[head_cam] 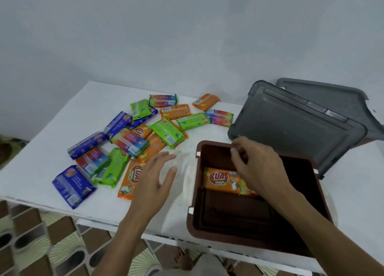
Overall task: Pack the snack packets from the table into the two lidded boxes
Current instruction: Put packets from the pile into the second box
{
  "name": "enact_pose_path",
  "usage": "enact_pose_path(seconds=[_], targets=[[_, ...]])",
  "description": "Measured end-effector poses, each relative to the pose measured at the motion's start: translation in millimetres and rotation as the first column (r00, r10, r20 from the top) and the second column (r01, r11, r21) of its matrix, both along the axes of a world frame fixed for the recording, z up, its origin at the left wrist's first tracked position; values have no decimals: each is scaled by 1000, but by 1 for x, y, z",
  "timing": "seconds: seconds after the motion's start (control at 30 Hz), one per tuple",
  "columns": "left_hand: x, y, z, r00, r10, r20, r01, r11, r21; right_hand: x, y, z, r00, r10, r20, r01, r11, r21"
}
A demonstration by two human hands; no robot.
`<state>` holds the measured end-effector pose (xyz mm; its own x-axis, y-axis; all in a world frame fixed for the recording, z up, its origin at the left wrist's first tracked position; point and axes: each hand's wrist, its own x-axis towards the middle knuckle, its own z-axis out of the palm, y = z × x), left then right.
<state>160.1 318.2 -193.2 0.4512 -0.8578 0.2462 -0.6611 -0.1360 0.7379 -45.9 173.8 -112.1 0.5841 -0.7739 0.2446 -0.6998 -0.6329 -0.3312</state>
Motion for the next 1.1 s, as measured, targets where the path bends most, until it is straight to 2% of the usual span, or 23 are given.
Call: enact_pose_path(seconds=[0.1,0.17,0.3,0.43,0.5,0.6,0.7,0.8,0.87,0.93,1.0,1.07,1.1], targets=[[32,17,-10,972,189,138,-207,969,133,51,-5,3,989,133,68,-134,991,21],[50,27,-16,945,244,216,-294,925,240,87,-14,-6,974,225,16,-226,972,63],[70,34,-27,918,209,336,-339,854,394,161,-36,-34,883,385,-267,-318,911,263],[67,23,-35,876,150,458,-388,783,486,201,-48,-55,771,478,-420,-298,855,425],[67,19,-39,875,161,457,-402,768,499,211,-48,-62,735,482,-477,-285,857,429],[70,16,-43,877,170,449,-405,765,501,218,-50,-67,737,444,-509,-273,886,375],[72,14,-41,921,178,347,-349,771,532,216,-54,-66,737,432,-520,-272,894,357],[71,15,-35,965,189,182,-255,834,489,210,-60,-58,806,392,-443,-284,913,291],[71,16,-27,983,175,53,-181,899,399,200,-65,-49,882,326,-340,-276,943,187],[70,14,-17,979,179,-102,-138,936,324,188,-69,-38,944,286,-166,-251,946,205],[65,11,-3,914,213,-345,-134,962,239,172,-71,-28,967,251,36,-248,909,336],[59,6,9,742,199,-640,-169,980,108,152,-71,-19,970,183,158,-232,888,396],[56,5,13,666,177,-724,-192,979,62,140,-70,-14,970,146,194,-216,887,408]])
